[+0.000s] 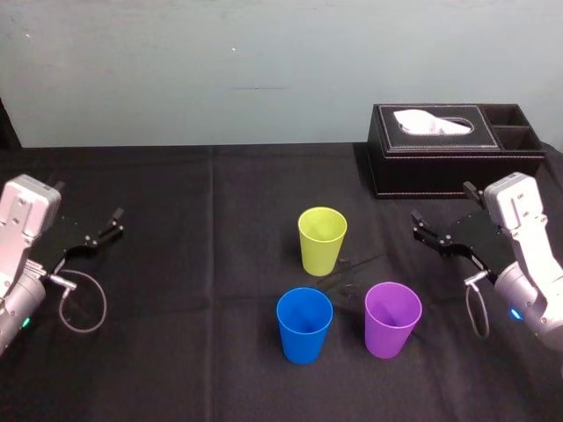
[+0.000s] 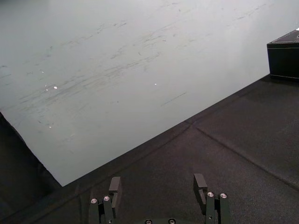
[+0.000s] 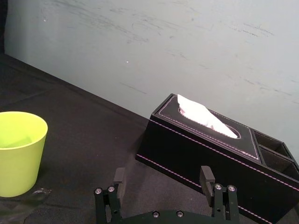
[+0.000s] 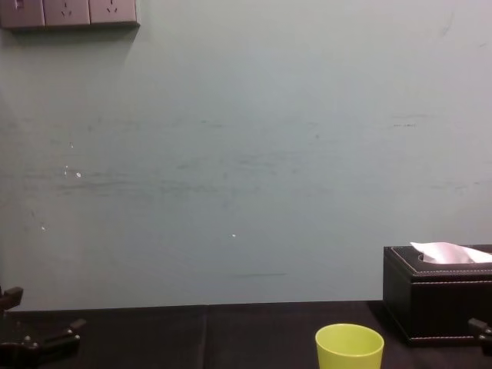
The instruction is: Stack the three plastic cups sequentially using one hand.
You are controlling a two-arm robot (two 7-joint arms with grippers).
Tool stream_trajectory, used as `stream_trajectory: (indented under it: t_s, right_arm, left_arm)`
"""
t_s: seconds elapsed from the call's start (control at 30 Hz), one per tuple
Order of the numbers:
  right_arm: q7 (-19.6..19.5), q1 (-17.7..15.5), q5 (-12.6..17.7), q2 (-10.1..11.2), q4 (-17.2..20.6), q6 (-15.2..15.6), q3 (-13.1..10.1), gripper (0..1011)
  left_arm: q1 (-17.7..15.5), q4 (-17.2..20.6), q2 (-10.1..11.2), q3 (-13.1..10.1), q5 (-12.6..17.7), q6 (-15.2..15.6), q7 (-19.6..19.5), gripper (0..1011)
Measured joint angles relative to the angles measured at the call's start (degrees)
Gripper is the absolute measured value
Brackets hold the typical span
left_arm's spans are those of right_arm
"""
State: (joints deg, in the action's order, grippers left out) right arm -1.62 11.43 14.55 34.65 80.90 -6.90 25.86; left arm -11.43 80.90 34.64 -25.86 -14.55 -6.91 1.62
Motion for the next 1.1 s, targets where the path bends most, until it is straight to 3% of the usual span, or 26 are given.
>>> stream_trajectory:
  t_s: [1.1]
  right_arm:
    - [0.0,0.0,0.0,0.0,0.0,0.0,0.0,1003]
  left_arm:
    - [0.0,0.0,0.0,0.0,0.0,0.0,0.0,1011]
